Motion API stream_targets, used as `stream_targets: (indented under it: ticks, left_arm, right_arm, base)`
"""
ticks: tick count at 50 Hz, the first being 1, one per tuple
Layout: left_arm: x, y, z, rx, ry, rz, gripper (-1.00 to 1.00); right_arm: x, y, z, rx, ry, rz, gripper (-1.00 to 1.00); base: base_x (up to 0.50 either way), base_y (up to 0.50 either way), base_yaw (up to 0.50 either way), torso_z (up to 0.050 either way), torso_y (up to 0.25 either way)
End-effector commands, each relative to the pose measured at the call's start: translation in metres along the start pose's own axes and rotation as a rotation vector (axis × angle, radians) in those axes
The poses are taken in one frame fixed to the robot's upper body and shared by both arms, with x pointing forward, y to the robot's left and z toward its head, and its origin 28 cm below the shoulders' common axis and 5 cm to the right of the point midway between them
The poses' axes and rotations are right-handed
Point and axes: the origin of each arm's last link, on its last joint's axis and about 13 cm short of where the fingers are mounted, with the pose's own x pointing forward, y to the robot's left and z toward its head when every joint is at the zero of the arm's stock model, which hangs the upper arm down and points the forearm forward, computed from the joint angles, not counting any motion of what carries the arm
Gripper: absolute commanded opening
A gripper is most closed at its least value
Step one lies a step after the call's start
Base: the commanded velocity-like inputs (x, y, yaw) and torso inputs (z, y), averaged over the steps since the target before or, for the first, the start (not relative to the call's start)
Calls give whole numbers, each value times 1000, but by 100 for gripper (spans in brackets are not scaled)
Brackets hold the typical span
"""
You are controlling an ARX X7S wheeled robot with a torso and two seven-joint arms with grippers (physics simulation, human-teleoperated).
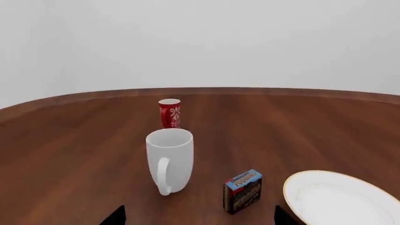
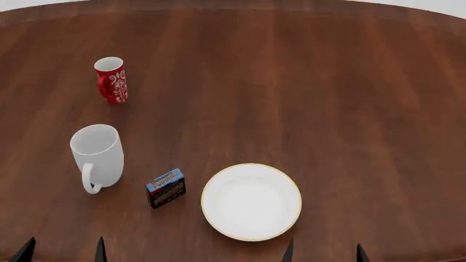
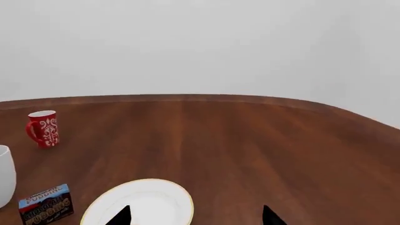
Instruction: Put the white mug on the plate.
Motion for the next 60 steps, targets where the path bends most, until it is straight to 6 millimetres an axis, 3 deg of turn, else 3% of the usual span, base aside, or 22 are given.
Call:
stream_targets:
  ticks: [1,8,22,33,39,47,54,60]
  left_arm:
    - [0,4,11,10,-20,48,100]
    - [0,4,12,20,-19,49,100]
    - [-3,6,15,28,2,52,100]
    - [-3,9,18,6,24,34,100]
    - [1,11,24,81,24,36,100]
    - [7,13,61,68,81,-28,100]
    - [13,21,112,92,68,-15,100]
    - [10,23,143,67,107,-39,100]
  right_arm:
    - [-17,-15,32,-28,-63,-120,100]
    - [-39,-31,47,-41,-75,-327,100]
    - [-73,-49,64,-89,-79,-493,100]
    - [-74,-54,59,-67,-65,-517,100]
    - [-70,-53,60,-61,-64,-507,100]
    - [-66,-52,60,-60,-55,-488,100]
    - [-62,-52,59,-54,-45,-474,100]
    - [-60,-52,55,-46,-38,-467,100]
  base:
    - [0,0,0,0,0]
    - [0,0,0,0,0]
    - [0,0,0,0,0]
    - [0,0,0,0,0]
    - [0,0,0,0,0]
    - [0,0,0,0,0]
    - [0,0,0,0,0]
    - [0,0,0,0,0]
